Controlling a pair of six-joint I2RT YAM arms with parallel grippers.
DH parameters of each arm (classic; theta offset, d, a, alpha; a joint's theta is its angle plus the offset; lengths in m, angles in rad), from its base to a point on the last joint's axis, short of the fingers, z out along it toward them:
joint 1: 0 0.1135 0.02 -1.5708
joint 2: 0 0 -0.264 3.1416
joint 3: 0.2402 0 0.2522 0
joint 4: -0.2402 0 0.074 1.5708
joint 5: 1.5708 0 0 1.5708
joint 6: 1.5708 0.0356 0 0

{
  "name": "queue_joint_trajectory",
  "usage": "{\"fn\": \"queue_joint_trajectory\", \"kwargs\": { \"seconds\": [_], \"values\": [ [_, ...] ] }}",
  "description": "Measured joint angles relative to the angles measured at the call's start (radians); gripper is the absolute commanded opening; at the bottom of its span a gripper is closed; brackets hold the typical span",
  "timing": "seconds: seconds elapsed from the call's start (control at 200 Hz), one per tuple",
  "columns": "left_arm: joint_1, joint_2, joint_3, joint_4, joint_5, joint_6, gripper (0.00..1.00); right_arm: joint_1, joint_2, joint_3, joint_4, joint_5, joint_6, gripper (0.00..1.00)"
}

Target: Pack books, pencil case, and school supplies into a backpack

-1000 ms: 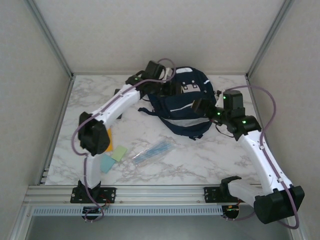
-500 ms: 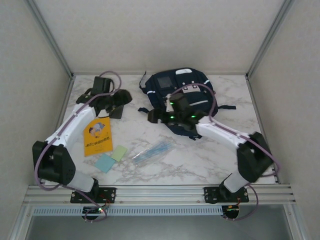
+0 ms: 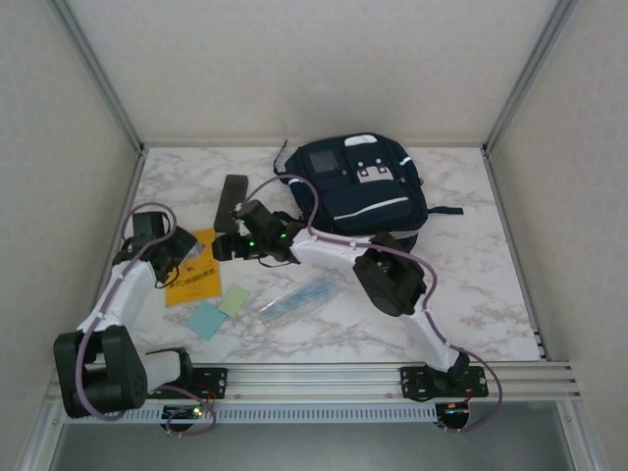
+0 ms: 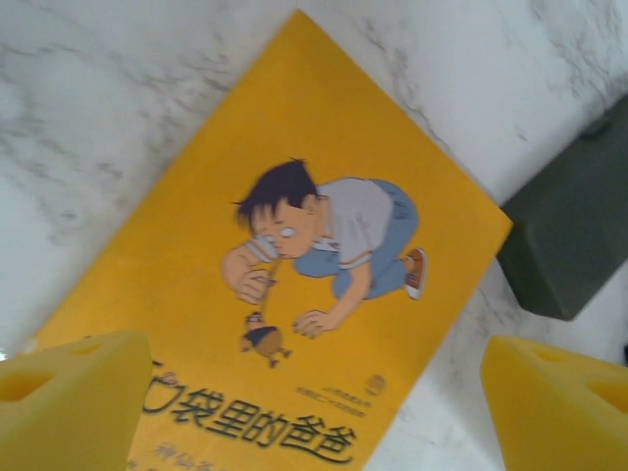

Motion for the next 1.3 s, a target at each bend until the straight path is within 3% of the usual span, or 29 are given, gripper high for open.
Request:
{"fn": "queue_joint_trajectory", "kwargs": {
  "seconds": [0.215, 0.636, 0.986, 1.301],
  "values": [
    [0.045, -0.087, -0.134, 0.056, -0.09, -0.025, 0.91, 0.003, 0.14, 0.174, -0.073, -0.005, 0.02, 0.66],
    [0.072, 0.12, -0.151, 0.204, -0.027, -0.034, 0.76, 0.024, 0.319, 0.466, -0.22, -0.077, 0.028, 0.51],
    [0.064, 0.161, -0.16, 0.265, -0.056, -0.047, 0.71, 0.009, 0.338, 0.494, -0.256, -0.11, 0.037, 0.34],
    [0.053, 0.158, -0.161, 0.268, -0.056, -0.055, 0.72, 0.008, 0.289, 0.446, -0.248, -0.123, 0.04, 0.36]
  ]
}}
